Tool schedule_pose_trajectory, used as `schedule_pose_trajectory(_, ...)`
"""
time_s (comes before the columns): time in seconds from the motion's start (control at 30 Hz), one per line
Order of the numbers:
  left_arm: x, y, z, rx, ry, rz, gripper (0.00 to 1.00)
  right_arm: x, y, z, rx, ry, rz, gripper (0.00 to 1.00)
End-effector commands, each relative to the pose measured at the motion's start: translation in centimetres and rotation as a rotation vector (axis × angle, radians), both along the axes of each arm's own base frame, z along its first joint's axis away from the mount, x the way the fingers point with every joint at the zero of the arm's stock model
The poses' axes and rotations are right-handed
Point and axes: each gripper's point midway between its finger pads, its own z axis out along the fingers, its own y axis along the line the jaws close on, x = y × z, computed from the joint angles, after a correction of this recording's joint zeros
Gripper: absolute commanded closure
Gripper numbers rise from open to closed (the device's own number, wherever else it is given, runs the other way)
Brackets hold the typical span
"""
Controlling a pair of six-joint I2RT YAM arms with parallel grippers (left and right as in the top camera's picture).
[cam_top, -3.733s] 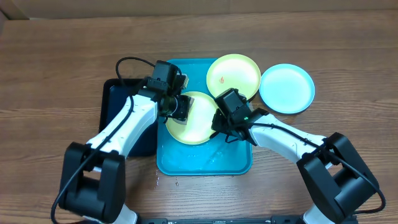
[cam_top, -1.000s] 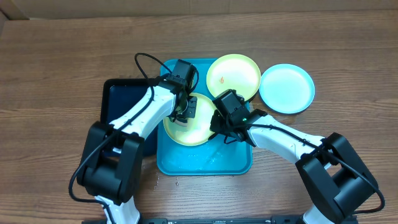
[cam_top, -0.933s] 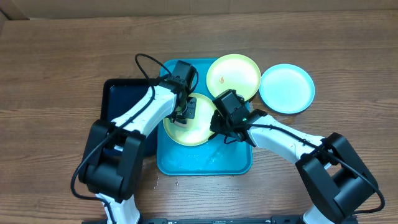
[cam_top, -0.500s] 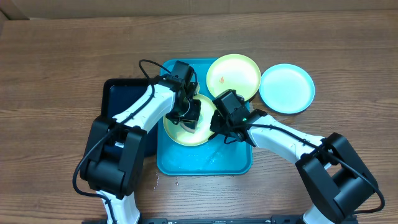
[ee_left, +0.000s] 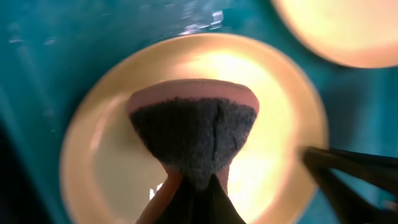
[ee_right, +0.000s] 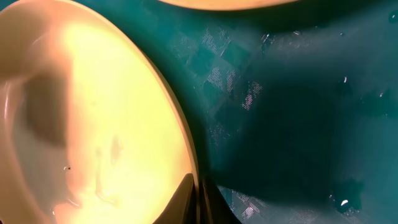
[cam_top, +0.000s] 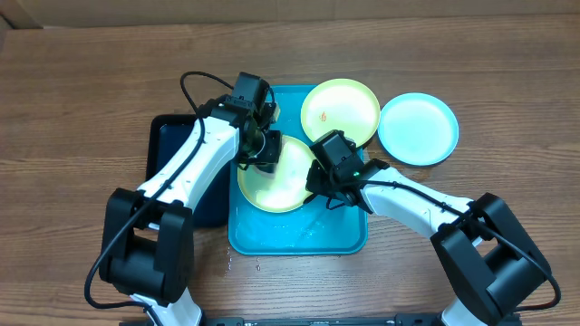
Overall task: Clean dirty plates on tray and stack at the side
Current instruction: 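Scrub the yellow plate surface with the sponge in left gripper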
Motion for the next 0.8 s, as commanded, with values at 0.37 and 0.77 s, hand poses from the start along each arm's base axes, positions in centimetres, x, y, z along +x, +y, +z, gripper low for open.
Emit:
schedule_pose_trajectory(0.37, -3.2, 0.0, -7.0, 0.03, 0.154, 0.017, 0.96, -0.6, 0.3, -0.5, 0.004, 0.016, 0.018, 0.96)
schedule_pose_trajectory(0.77, -1.6, -5.5, -0.3, -0.372, 0.126, -0.089, 0.96, -0.6, 0.2, -0.5, 0.002, 0.017, 0.018, 0.96)
